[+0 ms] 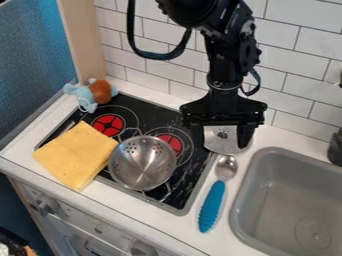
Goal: Move the yellow cloth to right burner behind the silver pot
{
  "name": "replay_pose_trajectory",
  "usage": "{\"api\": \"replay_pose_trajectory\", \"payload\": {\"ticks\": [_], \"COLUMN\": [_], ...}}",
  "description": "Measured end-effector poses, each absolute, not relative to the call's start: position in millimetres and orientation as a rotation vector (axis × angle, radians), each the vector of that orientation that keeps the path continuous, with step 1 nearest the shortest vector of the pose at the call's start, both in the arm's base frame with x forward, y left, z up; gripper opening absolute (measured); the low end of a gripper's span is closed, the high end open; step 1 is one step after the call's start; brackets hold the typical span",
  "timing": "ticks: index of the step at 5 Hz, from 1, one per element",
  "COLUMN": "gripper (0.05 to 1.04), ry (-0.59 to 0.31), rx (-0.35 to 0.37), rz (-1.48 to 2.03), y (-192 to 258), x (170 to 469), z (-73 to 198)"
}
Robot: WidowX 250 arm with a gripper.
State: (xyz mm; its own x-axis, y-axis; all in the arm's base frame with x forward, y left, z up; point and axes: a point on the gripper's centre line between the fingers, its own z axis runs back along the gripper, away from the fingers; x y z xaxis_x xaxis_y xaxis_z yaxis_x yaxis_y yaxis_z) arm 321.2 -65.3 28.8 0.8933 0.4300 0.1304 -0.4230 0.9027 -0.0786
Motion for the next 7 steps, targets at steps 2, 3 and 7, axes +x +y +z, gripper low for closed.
{"api": "replay_pose_trajectory", "payload": {"ticks": [2,3,7], "gripper": [0.995,0.995,0.996], "ry": [-0.106,-0.106,-0.174], "rx": [-0.009,-0.023,-0.087], "rz": [0.473,0.522,1.037], "y": [-60.9,-49.4,109.3], "x": [315.8,316.9,298.3], "z": [16.7,20.6,57.3]}}
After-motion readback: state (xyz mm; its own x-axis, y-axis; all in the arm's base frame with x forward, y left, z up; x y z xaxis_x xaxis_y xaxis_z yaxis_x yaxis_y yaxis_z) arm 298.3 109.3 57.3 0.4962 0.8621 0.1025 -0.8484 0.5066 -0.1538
